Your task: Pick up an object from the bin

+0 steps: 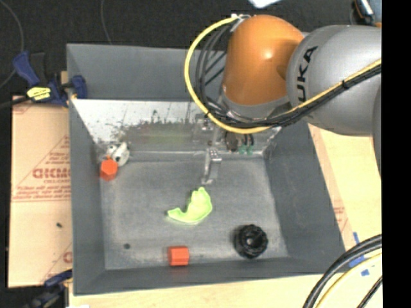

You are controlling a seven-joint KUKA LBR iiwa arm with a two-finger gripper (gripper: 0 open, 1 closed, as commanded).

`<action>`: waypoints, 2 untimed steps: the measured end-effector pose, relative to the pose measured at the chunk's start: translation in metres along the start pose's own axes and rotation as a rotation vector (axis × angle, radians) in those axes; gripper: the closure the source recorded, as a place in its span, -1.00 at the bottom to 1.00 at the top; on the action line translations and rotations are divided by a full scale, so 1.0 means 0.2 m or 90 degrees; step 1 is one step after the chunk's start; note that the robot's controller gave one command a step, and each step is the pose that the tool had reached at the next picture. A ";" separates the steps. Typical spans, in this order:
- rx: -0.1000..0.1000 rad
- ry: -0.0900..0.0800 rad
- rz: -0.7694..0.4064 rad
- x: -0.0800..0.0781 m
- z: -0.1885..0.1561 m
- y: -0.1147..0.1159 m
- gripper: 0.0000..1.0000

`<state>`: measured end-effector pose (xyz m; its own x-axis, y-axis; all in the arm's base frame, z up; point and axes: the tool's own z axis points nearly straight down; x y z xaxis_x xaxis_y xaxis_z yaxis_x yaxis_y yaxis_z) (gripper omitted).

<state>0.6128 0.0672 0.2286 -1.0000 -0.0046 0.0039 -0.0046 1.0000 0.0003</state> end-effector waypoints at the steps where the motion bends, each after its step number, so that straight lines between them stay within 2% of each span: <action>1: -0.001 -0.005 0.001 -0.01 -0.03 0.00 -1.00; 2: 0.000 0.004 0.028 0.23 0.32 -0.08 -1.00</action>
Offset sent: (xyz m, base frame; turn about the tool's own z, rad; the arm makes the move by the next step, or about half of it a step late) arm -0.0440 -0.0157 -0.0611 0.0483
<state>0.5666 0.0502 0.1639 -0.9991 0.0397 0.0110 0.0397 0.9992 -0.0008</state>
